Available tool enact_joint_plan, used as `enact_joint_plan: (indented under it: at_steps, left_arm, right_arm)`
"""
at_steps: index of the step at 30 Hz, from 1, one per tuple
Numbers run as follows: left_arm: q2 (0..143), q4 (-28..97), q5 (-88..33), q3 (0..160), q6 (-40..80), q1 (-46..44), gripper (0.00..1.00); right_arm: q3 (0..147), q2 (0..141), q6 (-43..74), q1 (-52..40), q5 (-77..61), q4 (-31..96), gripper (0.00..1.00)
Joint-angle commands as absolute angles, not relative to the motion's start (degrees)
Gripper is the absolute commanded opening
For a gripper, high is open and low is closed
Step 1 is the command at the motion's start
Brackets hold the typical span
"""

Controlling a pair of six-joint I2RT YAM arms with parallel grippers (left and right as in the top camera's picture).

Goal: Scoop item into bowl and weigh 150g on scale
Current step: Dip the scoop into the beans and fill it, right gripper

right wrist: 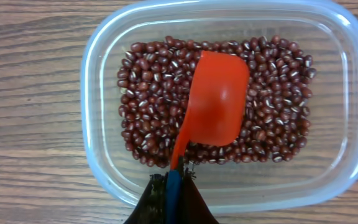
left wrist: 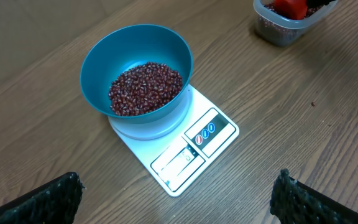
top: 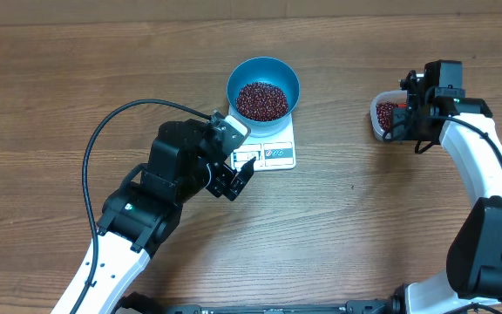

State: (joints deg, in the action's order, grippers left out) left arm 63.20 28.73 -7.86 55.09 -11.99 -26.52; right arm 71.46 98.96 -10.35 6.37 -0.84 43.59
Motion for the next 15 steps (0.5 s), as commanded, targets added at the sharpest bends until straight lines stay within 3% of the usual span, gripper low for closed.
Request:
enact_joint_plan:
  at_steps: [1, 15]
  left_arm:
    - [62.61, 28.71, -7.44, 55.0, -11.14, -26.26, 1.0]
    - [62.61, 28.71, -7.44, 55.0, -11.14, -26.26, 1.0]
  right_arm:
    - [72.38, 100.01, -10.61, 6.52, -6.04, 43.66, 0.04]
    - [72.38, 100.01, -10.59, 13.87, -23.81, 42.74, 0.04]
